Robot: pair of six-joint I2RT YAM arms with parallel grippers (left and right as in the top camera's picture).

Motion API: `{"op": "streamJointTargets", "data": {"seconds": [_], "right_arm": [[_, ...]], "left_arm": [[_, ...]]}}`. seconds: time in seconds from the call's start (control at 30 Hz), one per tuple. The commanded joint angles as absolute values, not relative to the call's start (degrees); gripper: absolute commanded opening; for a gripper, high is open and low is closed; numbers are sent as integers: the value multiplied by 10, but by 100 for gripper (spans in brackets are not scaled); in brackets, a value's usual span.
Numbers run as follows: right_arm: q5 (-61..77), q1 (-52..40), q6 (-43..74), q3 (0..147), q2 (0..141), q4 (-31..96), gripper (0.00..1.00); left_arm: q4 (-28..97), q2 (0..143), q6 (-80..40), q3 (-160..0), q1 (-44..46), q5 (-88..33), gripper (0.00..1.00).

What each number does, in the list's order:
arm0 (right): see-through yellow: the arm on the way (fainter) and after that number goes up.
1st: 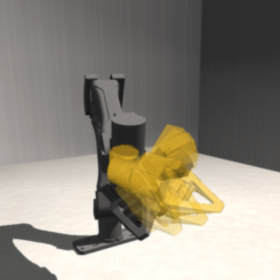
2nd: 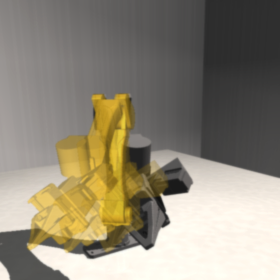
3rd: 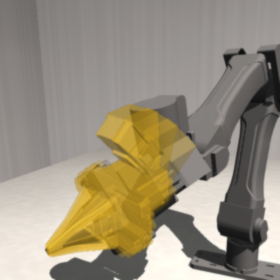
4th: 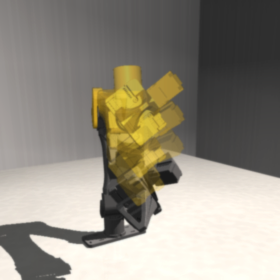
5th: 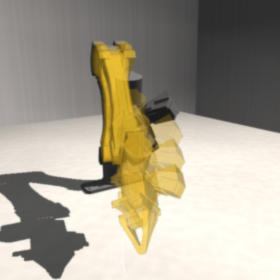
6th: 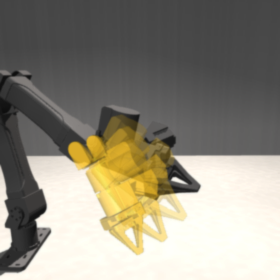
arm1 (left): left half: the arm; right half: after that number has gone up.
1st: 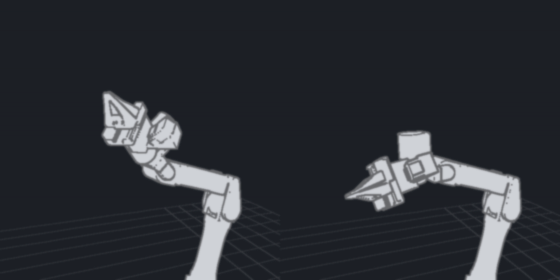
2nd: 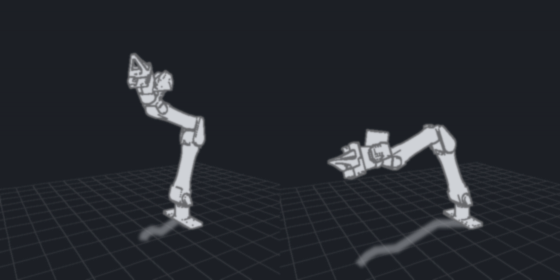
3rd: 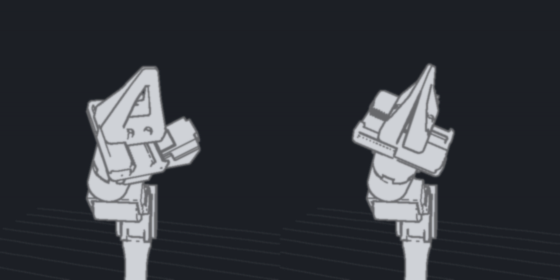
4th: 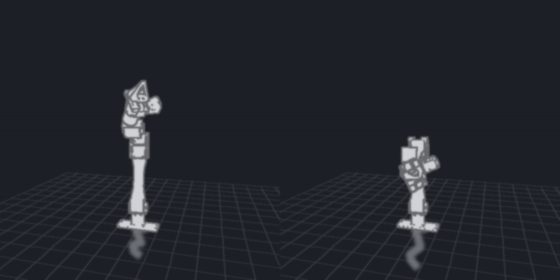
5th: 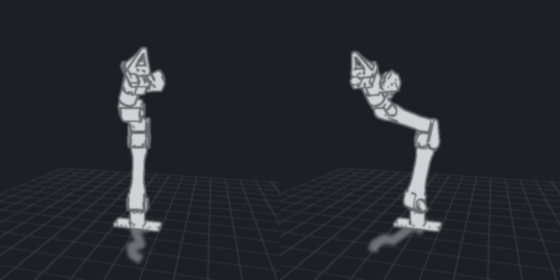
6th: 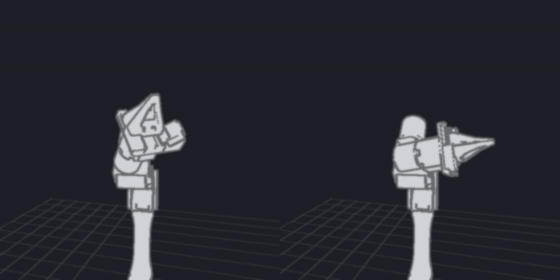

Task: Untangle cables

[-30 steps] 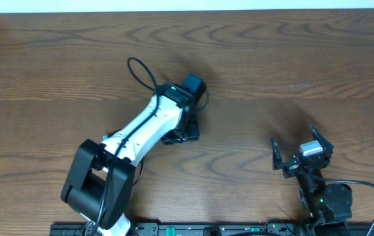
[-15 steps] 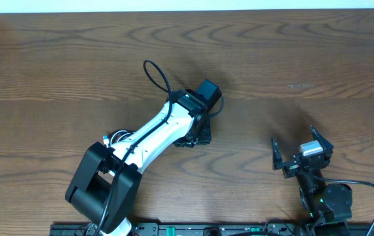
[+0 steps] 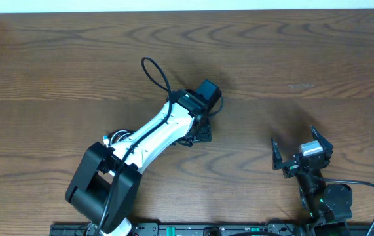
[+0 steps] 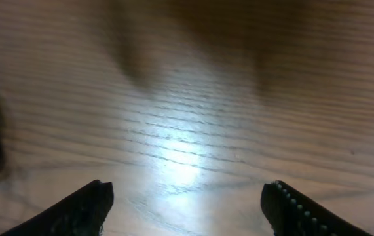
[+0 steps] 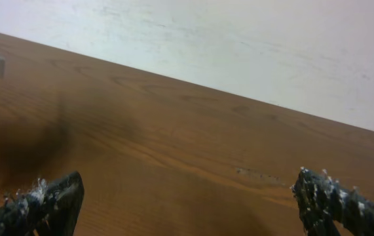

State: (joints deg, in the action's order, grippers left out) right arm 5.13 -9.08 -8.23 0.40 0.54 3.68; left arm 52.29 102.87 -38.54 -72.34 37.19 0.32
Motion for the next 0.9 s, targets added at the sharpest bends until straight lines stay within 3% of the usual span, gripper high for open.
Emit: {"op": "streamJointTargets", "data": {"seconds": [0.0, 0.87], "right_arm": [[48, -92, -88, 3, 5, 39, 99], [48, -92, -88, 3, 5, 39, 99]], "left_arm": [[533, 1036, -387, -722, 369, 57, 80], [585, 1036, -387, -721, 231, 69, 94]]}}
